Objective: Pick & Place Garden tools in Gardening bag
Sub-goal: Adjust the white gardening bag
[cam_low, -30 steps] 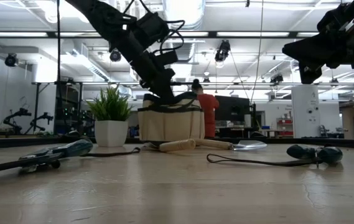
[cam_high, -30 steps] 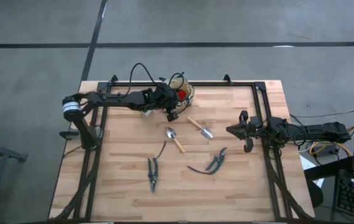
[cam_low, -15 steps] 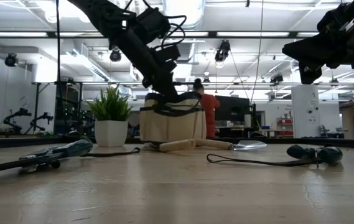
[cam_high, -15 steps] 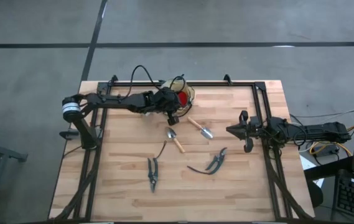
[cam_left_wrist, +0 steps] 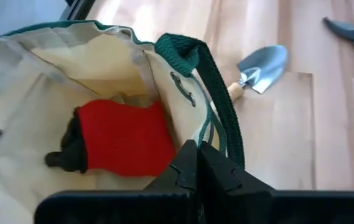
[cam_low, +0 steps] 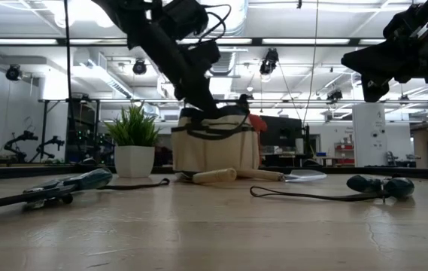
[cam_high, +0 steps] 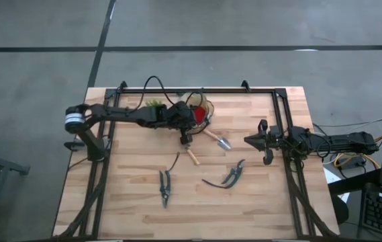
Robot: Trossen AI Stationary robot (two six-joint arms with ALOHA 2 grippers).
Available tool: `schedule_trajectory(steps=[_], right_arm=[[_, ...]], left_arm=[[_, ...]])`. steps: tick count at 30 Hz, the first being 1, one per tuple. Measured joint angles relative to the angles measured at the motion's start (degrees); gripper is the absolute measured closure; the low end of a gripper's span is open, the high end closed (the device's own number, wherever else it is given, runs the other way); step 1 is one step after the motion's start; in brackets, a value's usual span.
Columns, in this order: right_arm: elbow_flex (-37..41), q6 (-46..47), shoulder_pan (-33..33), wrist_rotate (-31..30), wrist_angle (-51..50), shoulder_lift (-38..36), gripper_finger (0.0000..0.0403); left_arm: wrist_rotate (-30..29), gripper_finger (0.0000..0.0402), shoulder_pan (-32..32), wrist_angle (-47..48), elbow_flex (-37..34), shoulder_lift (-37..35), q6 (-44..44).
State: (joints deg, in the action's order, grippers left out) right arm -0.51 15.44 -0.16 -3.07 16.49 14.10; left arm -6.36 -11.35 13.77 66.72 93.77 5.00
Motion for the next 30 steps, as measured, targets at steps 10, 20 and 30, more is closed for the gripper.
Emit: schedule_trajectory(steps=[10,20,30], right_arm=[[0.0,0.0,0.0,0.0,0.0,-0.1,0.0374],[0.0,0.0,0.0,0.0,0.0,-0.1,0.0374],[0.0,0.0,0.0,0.0,0.0,-0.1,0.0374]], left_arm=[[3.0,0.0396,1.5,1.5,0.0,-3.1,-2.4],[3.7,0.0372,1.5,3.0,-0.3,-2.9,-6.0],[1.5,0.0370,1.5,7.1,-0.4,-2.7,1.0]])
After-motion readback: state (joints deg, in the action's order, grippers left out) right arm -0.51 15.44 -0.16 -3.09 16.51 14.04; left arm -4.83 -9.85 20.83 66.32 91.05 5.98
